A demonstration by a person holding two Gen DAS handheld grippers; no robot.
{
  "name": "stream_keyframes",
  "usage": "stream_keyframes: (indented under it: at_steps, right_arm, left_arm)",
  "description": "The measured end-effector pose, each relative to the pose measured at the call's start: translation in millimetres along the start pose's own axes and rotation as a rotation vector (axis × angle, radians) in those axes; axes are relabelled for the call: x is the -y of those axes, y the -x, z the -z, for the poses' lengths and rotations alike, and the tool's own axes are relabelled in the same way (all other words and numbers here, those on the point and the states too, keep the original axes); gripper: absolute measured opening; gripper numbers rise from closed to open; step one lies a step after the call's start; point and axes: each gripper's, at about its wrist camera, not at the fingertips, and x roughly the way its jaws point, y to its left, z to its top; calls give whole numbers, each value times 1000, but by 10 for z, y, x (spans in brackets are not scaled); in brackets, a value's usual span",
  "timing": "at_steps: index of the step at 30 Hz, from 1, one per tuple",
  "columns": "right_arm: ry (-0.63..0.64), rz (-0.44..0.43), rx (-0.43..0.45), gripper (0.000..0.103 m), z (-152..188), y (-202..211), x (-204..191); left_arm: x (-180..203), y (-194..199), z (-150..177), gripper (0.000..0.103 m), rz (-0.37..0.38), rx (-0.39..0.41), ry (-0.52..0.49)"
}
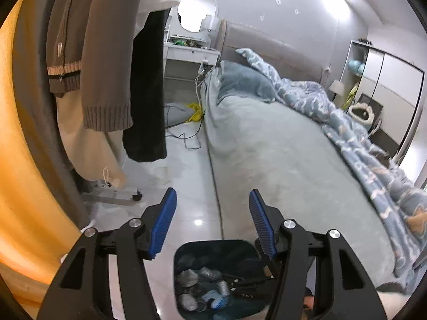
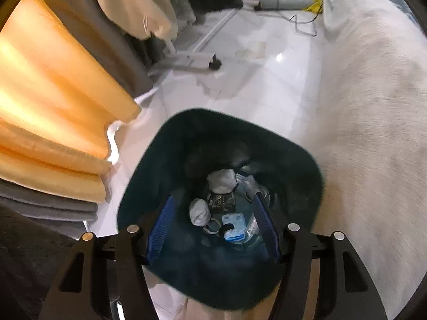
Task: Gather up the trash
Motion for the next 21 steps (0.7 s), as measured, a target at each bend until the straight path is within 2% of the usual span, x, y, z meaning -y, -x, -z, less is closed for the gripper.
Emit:
stream_keyframes:
  at_steps: [7,15,18,21]
  right_arm:
    - [-4,40,110,62,190,574,-29]
    - [-65,127,303,62,503,1434,133]
    - [-87,181,372,63,651,1742,197]
    - [-99,231,445,68,814,2070,239]
  left_arm:
    - [269,190,-42,59,-28,53,-31]
    - [525,364,96,59,-28,48,-65]
    - [624,445,135,63,-31,51,-72]
    - [722,576,155,74,-19,72,-69]
